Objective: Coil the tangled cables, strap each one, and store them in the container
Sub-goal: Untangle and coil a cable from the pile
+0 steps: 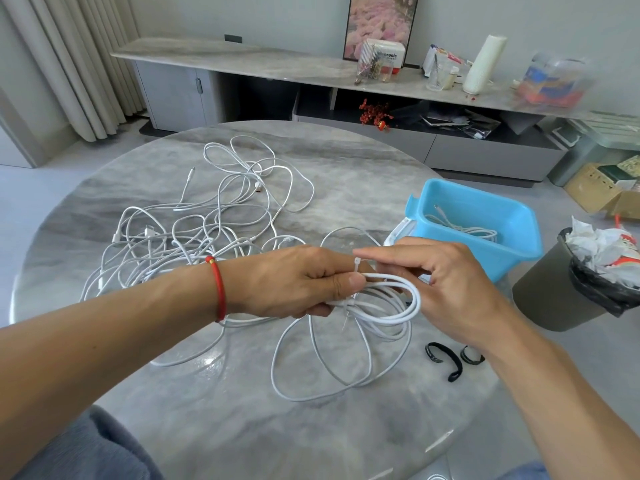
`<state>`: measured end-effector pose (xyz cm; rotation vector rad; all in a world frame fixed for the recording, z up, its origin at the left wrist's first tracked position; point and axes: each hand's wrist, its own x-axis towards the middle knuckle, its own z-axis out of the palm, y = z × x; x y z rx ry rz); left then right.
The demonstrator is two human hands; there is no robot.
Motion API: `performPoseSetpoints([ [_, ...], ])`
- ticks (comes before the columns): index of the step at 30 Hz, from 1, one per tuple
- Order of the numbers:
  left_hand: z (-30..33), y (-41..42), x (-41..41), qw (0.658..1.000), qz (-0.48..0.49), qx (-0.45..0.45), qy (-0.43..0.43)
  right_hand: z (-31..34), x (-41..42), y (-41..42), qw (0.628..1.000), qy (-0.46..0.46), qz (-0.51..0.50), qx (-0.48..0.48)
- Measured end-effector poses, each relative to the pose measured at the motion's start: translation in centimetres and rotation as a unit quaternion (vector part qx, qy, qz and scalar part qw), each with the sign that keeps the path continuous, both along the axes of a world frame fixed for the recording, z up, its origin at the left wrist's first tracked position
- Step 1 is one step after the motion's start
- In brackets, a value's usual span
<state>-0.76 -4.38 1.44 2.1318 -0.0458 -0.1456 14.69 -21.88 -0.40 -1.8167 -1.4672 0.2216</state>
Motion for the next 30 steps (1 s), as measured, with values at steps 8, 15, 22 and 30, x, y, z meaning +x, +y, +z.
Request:
performPoseSetpoints([
  [8, -0.17, 0.09, -0.03, 0.999, 0.004, 0.012, 0.031, -0.29, -0.01, 0.08, 1.0, 0.001, 0.006, 0.007],
  [15, -0.17, 0.2, -0.12, 0.998, 0.008, -0.005, 0.067, -0.17, -0.21, 0.1, 1.0, -0.003, 0.003, 0.01],
  [22, 0.13, 0.39, -0.38, 0.989, -0.023, -0.066, 0.132, 0.03, -0.34, -0.01, 1.0, -0.012, 0.006, 0.017],
  [30, 0.15, 0.41, -0.37, 0.984, -0.013, -0.084, 0.157, 0.36, -0.53, -0.04, 1.0, -0.016, 0.015, 0.008],
])
